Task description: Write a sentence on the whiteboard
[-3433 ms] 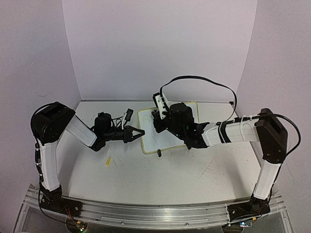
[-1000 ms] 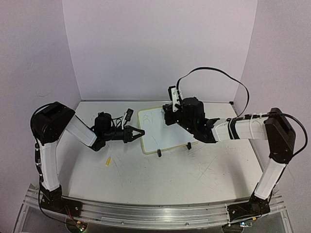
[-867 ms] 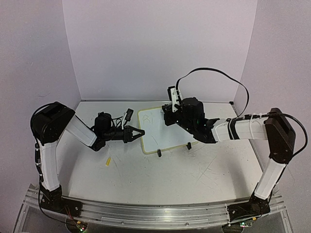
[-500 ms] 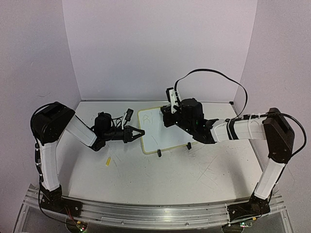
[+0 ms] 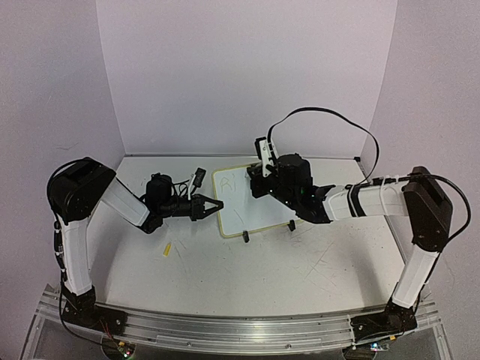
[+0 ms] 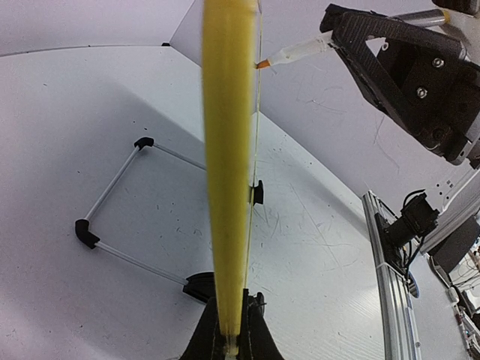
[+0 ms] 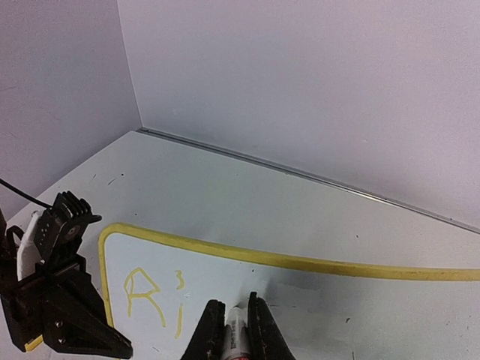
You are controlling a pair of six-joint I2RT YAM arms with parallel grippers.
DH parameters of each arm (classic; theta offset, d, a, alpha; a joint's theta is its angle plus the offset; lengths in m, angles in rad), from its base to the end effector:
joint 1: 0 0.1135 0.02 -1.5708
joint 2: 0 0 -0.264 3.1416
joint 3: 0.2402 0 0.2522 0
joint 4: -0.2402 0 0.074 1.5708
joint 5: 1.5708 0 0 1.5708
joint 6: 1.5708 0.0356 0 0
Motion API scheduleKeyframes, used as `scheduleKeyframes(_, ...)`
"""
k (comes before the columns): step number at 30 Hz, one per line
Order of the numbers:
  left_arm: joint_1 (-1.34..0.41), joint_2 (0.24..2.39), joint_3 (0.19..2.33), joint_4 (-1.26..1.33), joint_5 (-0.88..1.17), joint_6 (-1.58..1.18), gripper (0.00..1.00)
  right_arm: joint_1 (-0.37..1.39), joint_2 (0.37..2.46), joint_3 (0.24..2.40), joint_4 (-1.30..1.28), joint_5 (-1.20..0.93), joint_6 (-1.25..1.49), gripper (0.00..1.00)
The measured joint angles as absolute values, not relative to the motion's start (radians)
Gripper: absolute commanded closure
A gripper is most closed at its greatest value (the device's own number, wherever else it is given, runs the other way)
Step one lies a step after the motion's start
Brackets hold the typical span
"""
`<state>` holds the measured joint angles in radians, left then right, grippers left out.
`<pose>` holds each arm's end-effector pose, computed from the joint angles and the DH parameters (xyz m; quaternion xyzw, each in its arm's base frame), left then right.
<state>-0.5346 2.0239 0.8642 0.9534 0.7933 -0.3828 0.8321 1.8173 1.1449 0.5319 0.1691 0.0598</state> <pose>0.3186 -0.2182 0.1300 0.2972 0.6954 -0.5264 0.3887 0.2882 0.3076 0.2486 -0.2320 0.7178 0.2243 0.6170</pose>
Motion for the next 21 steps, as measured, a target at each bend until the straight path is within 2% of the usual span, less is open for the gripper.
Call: scheduleKeyframes(21, -0.535, 2.024, 0.87, 0.941, 0.794, -0.384, 1.0, 0.857, 1.852, 1.179, 0.537, 0.167, 0.049, 1.0)
